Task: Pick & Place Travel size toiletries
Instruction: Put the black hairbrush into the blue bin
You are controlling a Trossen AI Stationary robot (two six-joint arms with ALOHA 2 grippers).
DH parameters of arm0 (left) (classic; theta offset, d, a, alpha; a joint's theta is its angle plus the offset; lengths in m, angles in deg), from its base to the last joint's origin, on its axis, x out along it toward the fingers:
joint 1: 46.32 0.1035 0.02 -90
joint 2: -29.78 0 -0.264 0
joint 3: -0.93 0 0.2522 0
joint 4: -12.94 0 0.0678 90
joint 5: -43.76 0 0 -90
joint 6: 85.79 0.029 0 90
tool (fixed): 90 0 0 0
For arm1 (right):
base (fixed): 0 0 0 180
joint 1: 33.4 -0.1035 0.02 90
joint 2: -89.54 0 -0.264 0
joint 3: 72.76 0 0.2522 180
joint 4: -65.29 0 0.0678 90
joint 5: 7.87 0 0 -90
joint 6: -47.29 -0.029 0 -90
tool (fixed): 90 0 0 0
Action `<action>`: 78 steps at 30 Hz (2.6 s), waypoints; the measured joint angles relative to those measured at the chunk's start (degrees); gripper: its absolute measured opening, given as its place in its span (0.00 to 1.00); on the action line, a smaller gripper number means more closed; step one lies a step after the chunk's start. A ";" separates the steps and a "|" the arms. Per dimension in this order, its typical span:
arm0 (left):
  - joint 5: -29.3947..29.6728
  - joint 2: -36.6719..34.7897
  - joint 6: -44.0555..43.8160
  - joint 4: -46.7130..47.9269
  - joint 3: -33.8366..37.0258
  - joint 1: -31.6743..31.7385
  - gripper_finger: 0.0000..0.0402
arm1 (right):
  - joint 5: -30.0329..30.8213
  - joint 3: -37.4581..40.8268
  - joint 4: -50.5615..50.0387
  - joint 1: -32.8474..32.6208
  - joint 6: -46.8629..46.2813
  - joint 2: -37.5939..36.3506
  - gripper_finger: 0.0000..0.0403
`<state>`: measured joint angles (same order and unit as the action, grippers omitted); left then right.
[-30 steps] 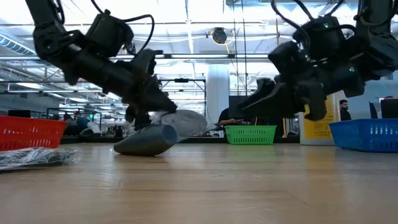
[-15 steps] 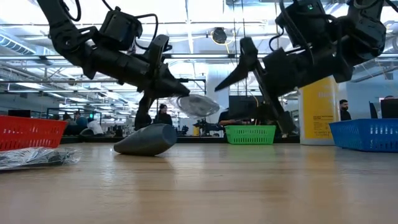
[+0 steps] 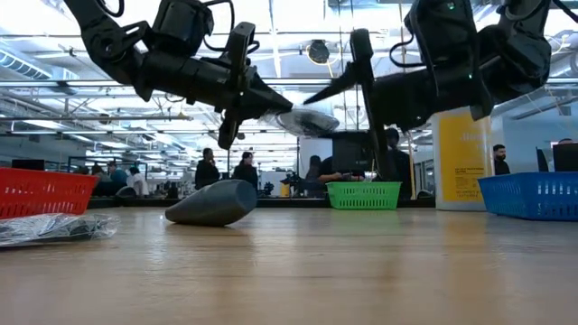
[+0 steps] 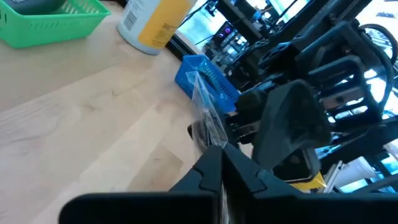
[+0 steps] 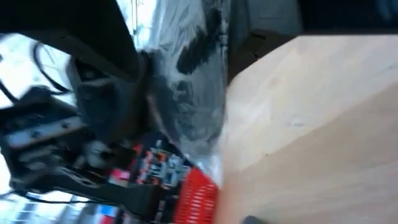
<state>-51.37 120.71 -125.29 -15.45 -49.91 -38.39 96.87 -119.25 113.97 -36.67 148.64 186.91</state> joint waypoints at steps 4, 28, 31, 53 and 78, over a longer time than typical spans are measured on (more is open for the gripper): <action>1.82 0.00 1.05 0.40 0.00 -0.36 0.03 | 0.20 0.00 1.38 -0.17 -7.68 0.06 0.35; 35.62 4.52 17.76 11.43 3.33 -12.49 0.42 | 11.86 -9.08 -87.20 -8.85 -131.33 -36.14 0.06; 43.96 9.07 15.81 9.49 3.39 -15.59 0.42 | 8.79 -11.73 -102.14 -9.14 -151.39 -41.41 0.07; 43.61 14.58 20.43 5.32 3.37 -16.22 0.38 | 17.25 -12.47 -146.20 -17.27 -206.51 -52.92 0.08; 42.62 14.58 19.82 5.88 3.34 -16.20 0.38 | 18.52 -10.40 -141.79 -13.42 -202.36 -42.68 0.08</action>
<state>-8.75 135.29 -105.47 -9.57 -46.56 -54.60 115.39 -129.65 -27.83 -50.09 -53.72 144.23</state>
